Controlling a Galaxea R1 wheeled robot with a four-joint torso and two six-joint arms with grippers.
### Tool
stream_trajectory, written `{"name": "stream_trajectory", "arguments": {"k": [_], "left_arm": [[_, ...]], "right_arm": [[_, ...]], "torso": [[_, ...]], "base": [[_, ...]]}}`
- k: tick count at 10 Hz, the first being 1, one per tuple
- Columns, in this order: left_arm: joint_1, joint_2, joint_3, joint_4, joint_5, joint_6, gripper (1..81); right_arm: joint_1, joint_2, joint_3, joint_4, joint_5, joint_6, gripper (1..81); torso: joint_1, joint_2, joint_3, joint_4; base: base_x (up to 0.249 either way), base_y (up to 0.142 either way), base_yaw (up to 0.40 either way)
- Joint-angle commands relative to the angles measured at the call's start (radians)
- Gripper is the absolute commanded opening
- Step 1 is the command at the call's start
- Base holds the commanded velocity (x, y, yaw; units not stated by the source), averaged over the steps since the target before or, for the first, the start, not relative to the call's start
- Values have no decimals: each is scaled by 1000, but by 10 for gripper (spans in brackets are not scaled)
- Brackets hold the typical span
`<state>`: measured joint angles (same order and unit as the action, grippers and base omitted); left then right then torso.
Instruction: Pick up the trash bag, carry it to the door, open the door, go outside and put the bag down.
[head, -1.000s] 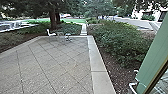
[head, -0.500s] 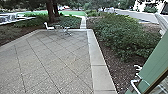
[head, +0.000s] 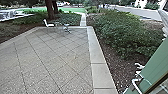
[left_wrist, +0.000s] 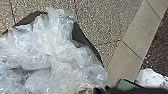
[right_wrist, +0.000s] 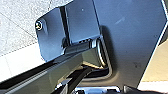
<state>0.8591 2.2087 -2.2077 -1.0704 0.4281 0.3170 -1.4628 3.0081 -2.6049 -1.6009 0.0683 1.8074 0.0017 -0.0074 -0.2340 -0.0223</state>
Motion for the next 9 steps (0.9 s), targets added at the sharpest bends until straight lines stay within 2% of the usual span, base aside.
{"name": "stream_trajectory", "arguments": {"k": [1,3,7,8,9], "left_arm": [[-143,-24,-159,-42,168,5,10],[-160,-6,-242,-42,216,7,10],[-162,8,-259,-42,219,8,10],[-162,7,-259,-42,218,7,811],[-162,5,-259,-42,219,8,811]], "right_arm": [[23,2,10,-10,-24,1,811],[23,1,10,-10,-25,1,811],[23,1,10,-10,-25,1,811],[23,1,10,-10,-25,1,811],[23,1,10,-8,-24,1,811]], "torso": [[0,0,0,0],[0,0,0,0],[0,0,0,0],[0,0,0,0],[0,0,0,0]], "base": [[0,0,0],[0,0,0],[0,0,0],[0,0,0],[0,0,0]]}}
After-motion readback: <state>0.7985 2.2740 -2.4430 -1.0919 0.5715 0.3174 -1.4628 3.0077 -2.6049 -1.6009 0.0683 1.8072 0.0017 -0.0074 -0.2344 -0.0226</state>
